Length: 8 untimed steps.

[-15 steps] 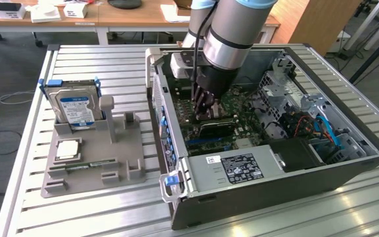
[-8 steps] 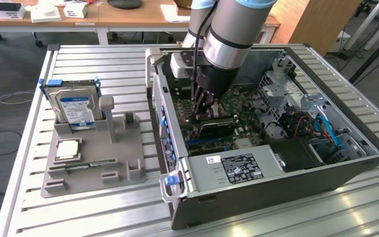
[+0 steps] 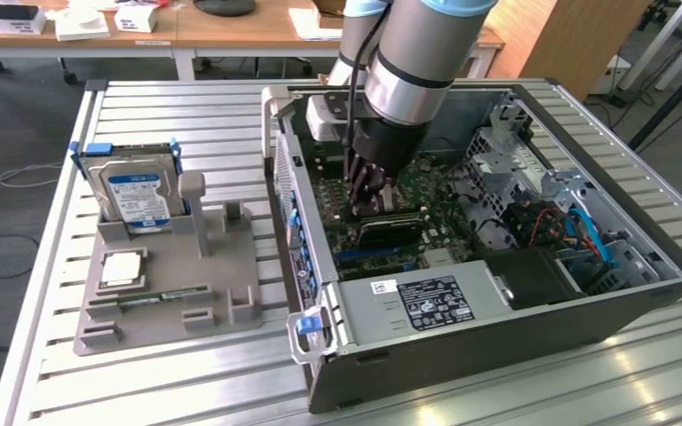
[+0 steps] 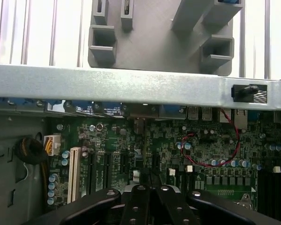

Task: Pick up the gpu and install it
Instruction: 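Press down on the gpu until it lock into place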

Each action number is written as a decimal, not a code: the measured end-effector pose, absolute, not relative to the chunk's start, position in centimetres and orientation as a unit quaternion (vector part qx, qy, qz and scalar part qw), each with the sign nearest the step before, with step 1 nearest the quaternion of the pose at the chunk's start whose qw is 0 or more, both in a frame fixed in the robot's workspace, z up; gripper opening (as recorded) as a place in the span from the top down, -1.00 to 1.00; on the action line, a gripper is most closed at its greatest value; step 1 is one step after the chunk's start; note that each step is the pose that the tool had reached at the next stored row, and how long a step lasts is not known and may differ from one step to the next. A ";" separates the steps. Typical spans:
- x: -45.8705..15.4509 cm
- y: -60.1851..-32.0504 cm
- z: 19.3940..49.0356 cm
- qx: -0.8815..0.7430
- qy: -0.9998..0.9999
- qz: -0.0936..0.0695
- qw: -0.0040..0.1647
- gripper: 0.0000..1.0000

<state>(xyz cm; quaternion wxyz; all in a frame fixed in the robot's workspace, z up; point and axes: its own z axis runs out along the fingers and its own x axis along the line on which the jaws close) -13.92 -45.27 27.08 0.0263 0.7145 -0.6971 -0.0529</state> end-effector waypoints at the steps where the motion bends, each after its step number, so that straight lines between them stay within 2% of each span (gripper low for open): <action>1: -13.7 -45.3 27.1 0.715 -0.697 -0.053 0.026 0.79; 8: -13.7 -45.3 26.9 0.715 -0.696 -0.052 0.026 0.79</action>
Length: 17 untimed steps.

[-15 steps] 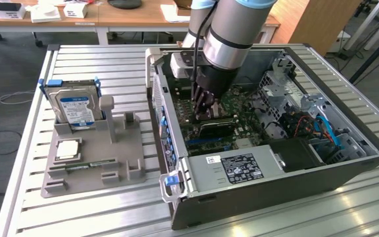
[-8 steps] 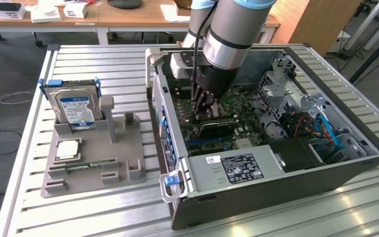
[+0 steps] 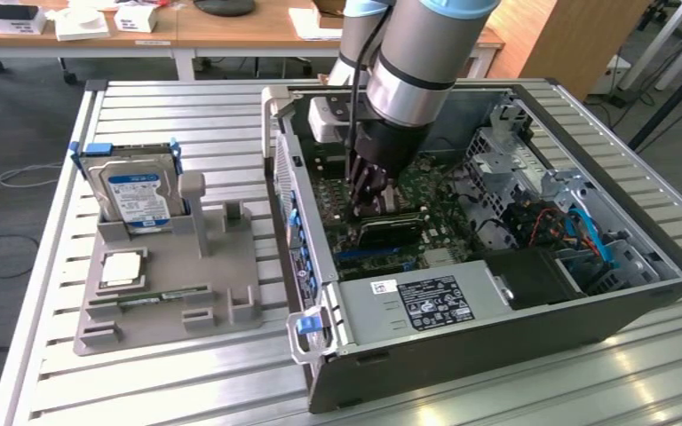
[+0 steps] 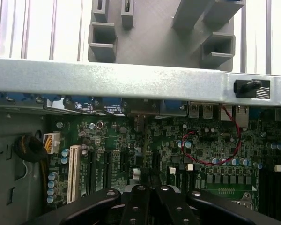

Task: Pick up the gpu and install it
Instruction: 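Press down on the gpu until it lock into place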

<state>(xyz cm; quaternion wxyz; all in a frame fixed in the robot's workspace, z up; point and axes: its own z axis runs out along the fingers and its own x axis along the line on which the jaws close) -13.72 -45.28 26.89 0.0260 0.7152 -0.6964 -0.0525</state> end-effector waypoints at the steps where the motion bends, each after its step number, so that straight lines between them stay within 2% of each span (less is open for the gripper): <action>1: -13.7 -45.3 26.9 0.715 -0.696 -0.052 0.026 0.79; 17: -13.7 -45.3 26.7 0.715 -0.696 -0.052 0.026 0.79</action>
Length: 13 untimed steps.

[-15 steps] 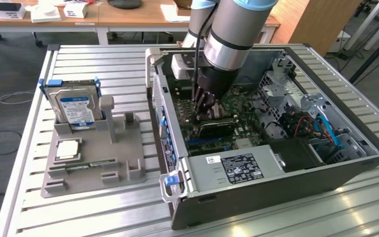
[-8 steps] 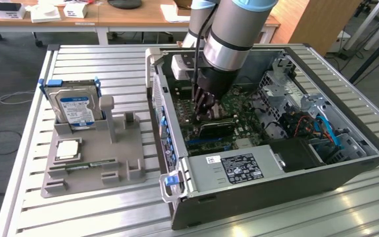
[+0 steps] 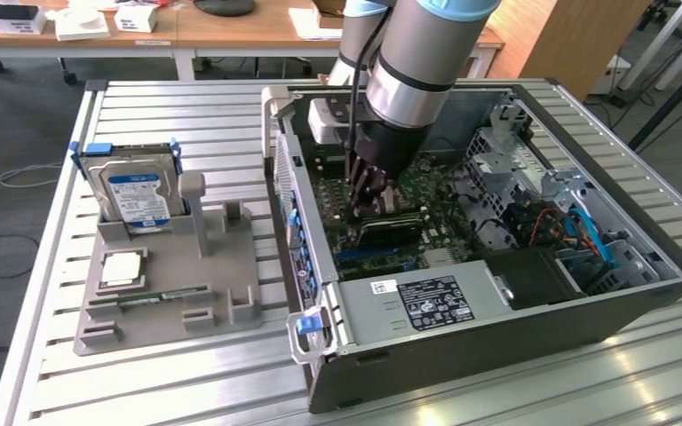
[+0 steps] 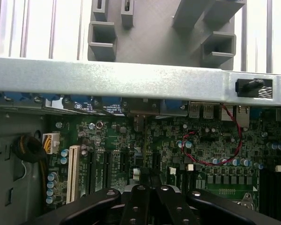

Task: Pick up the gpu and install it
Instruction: 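Press down on the gpu until it lock into place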

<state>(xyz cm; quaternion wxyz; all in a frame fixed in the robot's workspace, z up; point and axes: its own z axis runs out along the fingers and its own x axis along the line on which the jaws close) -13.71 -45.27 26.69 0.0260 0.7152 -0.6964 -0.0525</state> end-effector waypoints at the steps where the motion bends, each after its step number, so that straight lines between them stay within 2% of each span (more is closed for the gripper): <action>1: -13.7 -45.3 26.7 0.715 -0.696 -0.052 0.026 0.79; 13: -13.7 -45.3 26.6 0.715 -0.696 -0.052 0.026 0.79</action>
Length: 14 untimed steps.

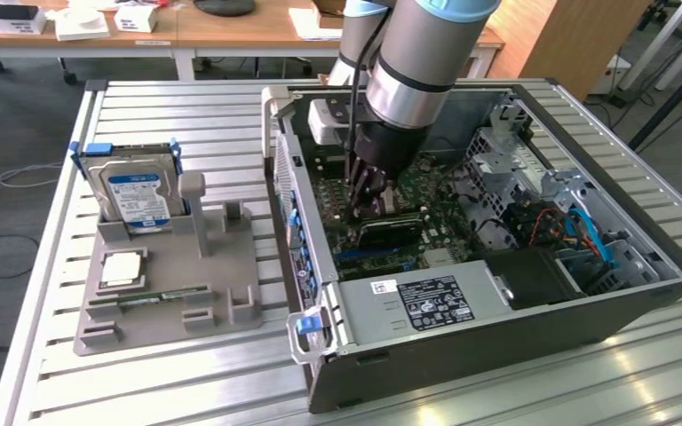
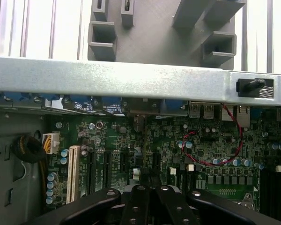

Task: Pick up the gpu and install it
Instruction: 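Press down on the gpu until it lock into place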

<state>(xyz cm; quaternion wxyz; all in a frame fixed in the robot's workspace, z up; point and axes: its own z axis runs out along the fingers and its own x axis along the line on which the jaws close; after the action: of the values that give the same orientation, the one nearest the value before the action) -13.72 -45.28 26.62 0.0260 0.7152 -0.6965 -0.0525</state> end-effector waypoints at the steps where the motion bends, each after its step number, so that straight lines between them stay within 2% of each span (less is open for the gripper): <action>1: -13.7 -45.3 26.6 0.715 -0.696 -0.052 0.026 0.79; 14: -13.7 -45.3 26.4 0.715 -0.696 -0.052 0.026 0.79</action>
<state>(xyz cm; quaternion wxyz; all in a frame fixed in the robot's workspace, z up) -13.72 -45.29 26.44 0.0262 0.7152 -0.6964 -0.0524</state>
